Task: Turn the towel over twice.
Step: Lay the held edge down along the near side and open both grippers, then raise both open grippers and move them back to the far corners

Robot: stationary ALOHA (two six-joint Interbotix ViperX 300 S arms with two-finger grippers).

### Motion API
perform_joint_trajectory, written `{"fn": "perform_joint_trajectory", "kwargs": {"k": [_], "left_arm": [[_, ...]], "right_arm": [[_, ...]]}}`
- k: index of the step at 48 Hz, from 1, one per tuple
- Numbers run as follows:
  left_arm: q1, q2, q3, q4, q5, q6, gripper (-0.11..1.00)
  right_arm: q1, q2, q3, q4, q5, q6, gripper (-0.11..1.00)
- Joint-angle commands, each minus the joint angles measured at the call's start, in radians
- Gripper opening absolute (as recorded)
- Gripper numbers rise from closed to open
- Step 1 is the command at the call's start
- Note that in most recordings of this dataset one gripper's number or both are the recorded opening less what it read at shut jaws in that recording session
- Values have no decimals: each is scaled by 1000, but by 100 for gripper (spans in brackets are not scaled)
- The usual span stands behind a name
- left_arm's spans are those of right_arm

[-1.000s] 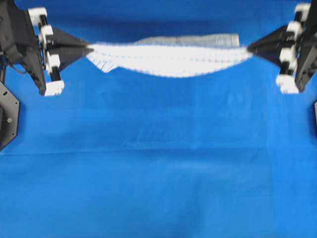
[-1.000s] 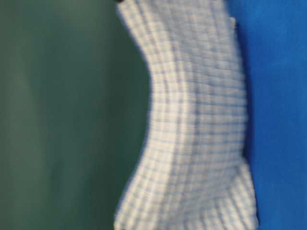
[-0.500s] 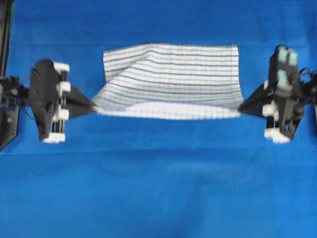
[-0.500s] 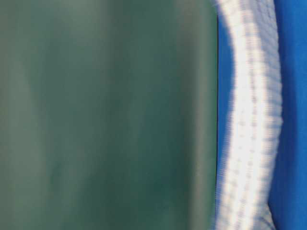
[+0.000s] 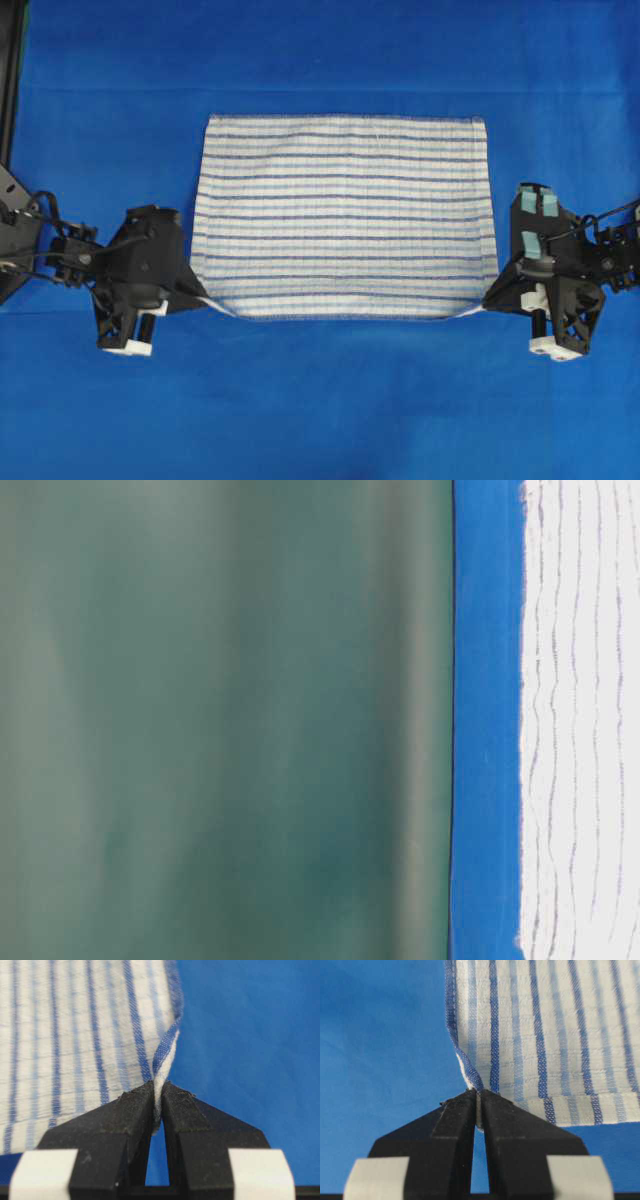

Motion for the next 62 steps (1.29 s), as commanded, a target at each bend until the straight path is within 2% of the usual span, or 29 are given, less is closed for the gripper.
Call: {"fn": "perform_joint_trajectory", "kwargs": {"k": [1, 20, 23, 29, 35, 38, 40, 46, 57, 62], "left_arm": [[-2, 9, -35, -2, 21, -3, 3], [8, 14, -31, 0, 28, 0, 4], [9, 12, -31, 0, 29, 0, 7], [9, 11, -34, -2, 34, 0, 38], [9, -6, -38, -2, 34, 2, 75], [9, -23, -41, 0, 35, 11, 86], [11, -38, -43, -2, 40, 14, 86], [52, -97, -43, -2, 63, 14, 81], [178, -189, -40, -2, 66, 21, 81], [233, -222, -35, 0, 61, 49, 81]], "right_arm": [[6, 15, -17, 2, -23, 0, 6], [5, 66, -25, -3, -38, 0, 6], [5, 67, -28, -3, -38, 2, 6], [3, 69, -31, -3, -38, 2, 10], [5, 63, -40, -11, -35, 0, 46], [3, 51, -44, -25, -34, -3, 61], [3, 40, -48, -37, -34, -6, 66], [-17, -20, -60, -75, -25, -8, 59], [-132, -158, -52, -190, 17, -9, 61], [-192, -212, -44, -242, 17, -9, 61]]}}
